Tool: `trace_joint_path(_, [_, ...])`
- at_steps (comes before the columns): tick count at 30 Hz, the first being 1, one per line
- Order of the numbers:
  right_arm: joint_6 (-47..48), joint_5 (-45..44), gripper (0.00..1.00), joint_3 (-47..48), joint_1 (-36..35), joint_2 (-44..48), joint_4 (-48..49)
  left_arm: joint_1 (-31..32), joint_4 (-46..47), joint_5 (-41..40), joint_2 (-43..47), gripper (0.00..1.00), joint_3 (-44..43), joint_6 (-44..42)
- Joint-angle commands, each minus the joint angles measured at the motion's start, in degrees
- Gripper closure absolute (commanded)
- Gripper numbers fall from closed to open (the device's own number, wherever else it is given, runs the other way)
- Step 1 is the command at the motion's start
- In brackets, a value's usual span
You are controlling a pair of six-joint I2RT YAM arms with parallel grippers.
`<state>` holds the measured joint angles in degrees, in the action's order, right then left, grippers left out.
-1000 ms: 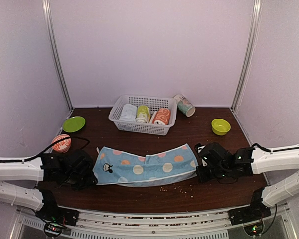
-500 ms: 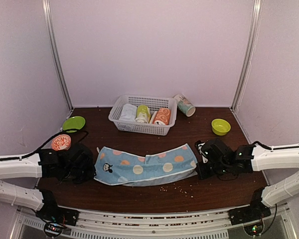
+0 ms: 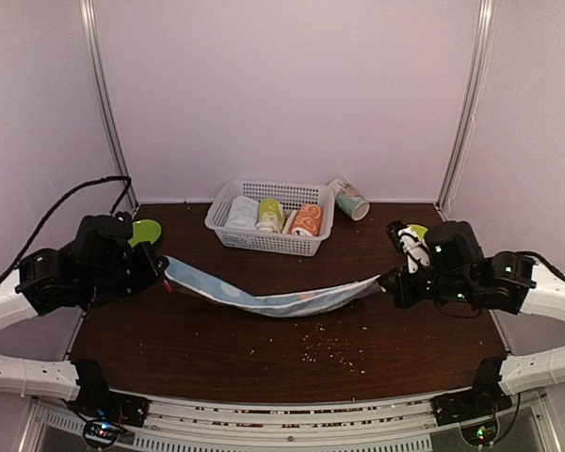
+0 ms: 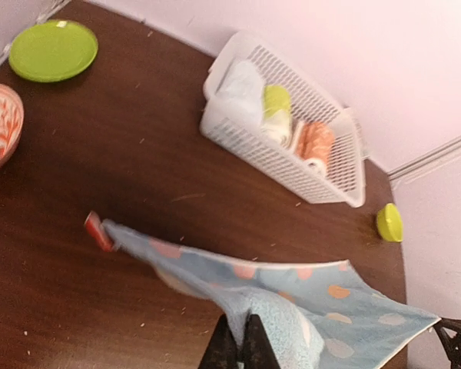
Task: Roll the towels
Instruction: Pick up the towel from the center of the board, then flatten out the towel at the center of the board.
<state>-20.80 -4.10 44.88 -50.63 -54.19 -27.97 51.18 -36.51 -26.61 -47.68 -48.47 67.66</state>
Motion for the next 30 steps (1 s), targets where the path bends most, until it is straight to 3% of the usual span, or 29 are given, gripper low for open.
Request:
trace_joint_path(1, [8.5, 3.4, 1.0, 7.2, 0.2, 6.7, -4.8, -0.4, 0.4, -0.6, 2.2, 1.0, -9.1, -11.0])
trace_joint_path(8, [12.8, 10.2, 1.0, 17.1, 0.2, 12.8, -13.1, -0.4, 0.4, 10.8, 5.8, 1.0, -16.4, -18.5])
trace_joint_path(12, [12.8, 16.8, 1.0, 21.4, 0.2, 15.0, -16.6, -0.3, 0.4, 19.4, 8.1, 1.0, -16.1, -19.1])
trace_joint_path(15, [12.6, 17.1, 1.0, 22.4, 0.2, 16.8, -17.5, -0.1, 0.7, 23.5, 10.1, 1.0, -14.0, -17.9])
trace_joint_path(20, [10.7, 6.8, 1.0, 16.2, 0.4, 16.1, -13.9, -0.1, 3.0, 20.5, 12.2, 1.0, -6.1, -15.2])
trace_joint_path(23, [6.9, -0.8, 1.0, 11.1, 3.0, 10.2, -11.2, -0.3, 5.3, 17.3, 9.5, 1.0, -2.0, -13.3])
trace_joint_path(30, [-0.1, -3.4, 1.0, 1.7, 11.5, -1.6, 0.7, -4.9, 15.7, 15.7, -1.2, 1.0, 6.1, -9.6])
